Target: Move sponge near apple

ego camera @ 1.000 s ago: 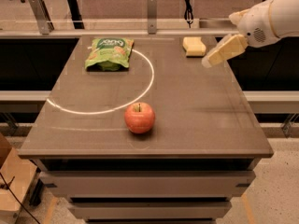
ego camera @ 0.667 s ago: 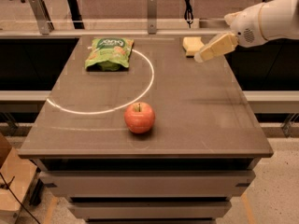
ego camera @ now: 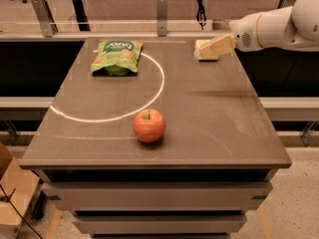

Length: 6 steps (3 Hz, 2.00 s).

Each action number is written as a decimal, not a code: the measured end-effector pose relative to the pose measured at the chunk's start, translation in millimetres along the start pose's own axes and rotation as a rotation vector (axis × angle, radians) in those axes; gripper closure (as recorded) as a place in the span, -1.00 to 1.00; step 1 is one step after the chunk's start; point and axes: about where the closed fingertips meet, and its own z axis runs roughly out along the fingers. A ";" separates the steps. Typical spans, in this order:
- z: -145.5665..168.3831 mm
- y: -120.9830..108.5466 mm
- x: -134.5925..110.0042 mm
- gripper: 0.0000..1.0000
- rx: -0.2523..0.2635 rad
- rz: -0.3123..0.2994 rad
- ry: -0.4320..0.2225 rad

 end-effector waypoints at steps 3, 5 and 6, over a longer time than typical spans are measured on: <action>54.4 -27.8 22.8 -1.00 0.090 0.150 -0.022; 82.8 -56.6 46.5 -1.00 0.120 0.188 0.003; 90.3 -69.4 57.0 -1.00 0.138 0.201 0.024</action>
Offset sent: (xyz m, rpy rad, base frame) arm 0.0545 0.0015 -0.0351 0.1128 0.0272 -0.1963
